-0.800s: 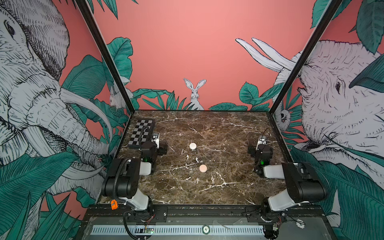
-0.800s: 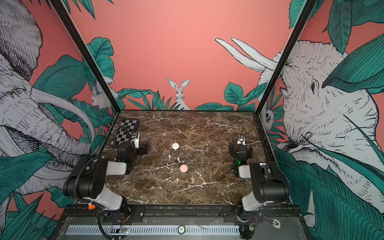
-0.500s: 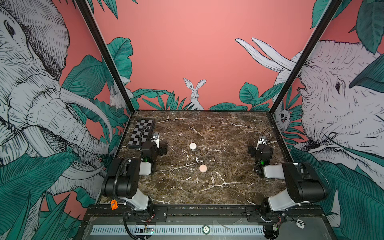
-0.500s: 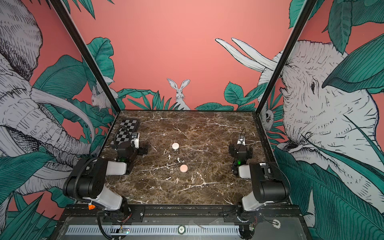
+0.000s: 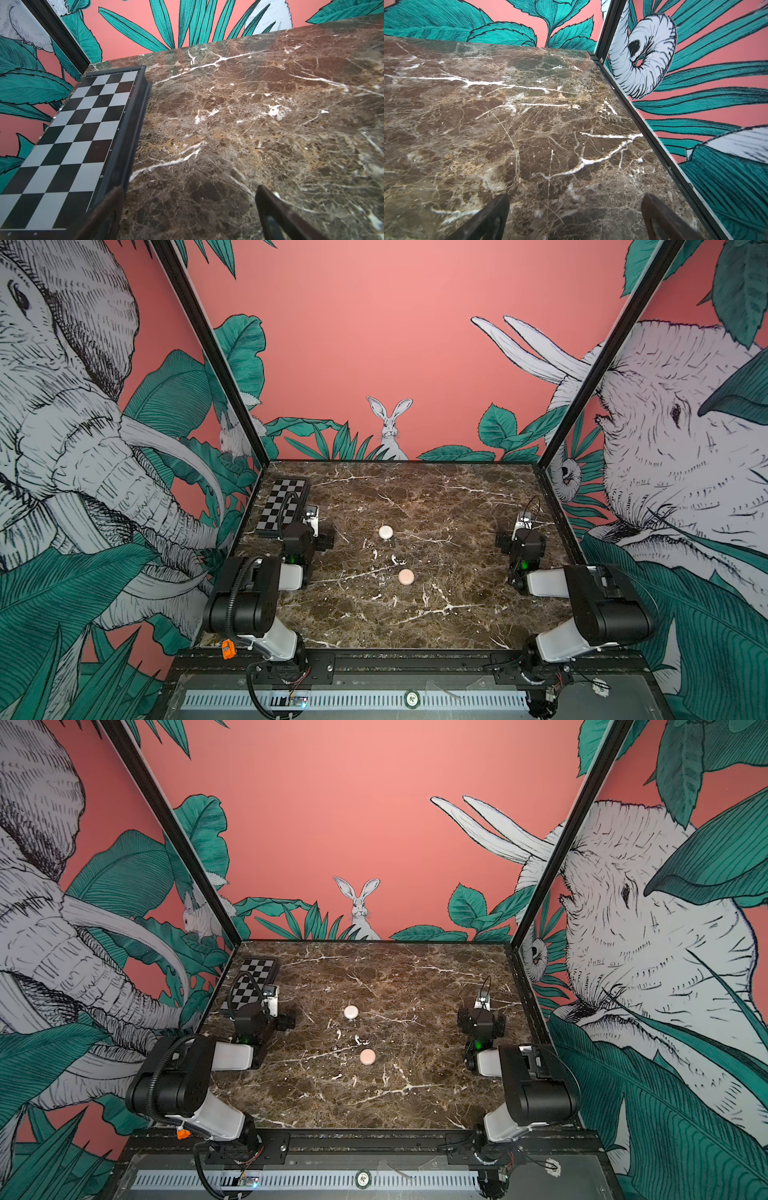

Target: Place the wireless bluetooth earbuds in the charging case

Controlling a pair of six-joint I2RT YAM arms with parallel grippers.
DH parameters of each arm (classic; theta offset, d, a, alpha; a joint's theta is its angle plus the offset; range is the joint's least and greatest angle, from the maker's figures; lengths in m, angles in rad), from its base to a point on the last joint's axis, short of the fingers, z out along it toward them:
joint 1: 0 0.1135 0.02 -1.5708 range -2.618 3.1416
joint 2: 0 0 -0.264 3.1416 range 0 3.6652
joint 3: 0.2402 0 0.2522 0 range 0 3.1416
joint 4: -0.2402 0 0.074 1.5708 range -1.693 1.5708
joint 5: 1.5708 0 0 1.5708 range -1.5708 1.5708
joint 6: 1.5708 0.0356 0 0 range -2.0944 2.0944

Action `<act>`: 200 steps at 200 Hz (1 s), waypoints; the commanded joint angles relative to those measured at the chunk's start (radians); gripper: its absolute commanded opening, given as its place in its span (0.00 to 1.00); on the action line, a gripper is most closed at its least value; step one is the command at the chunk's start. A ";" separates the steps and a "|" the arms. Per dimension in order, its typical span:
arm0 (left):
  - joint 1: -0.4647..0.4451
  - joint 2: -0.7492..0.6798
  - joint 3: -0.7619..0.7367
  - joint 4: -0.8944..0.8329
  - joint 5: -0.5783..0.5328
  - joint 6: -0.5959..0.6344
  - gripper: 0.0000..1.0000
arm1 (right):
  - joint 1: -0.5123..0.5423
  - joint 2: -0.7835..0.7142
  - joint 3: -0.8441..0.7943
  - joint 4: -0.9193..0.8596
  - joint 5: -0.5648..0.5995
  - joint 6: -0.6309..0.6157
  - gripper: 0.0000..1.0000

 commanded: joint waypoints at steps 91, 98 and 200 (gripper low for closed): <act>0.006 -0.022 -0.006 0.027 0.011 0.010 0.99 | 0.002 -0.007 0.013 0.030 -0.001 0.008 0.98; 0.007 -0.022 -0.006 0.027 0.011 0.012 0.99 | 0.002 -0.007 0.015 0.030 -0.001 0.006 0.98; -0.018 -0.545 0.254 -0.597 -0.147 -0.364 0.99 | 0.083 -0.550 0.222 -0.660 0.227 0.434 0.98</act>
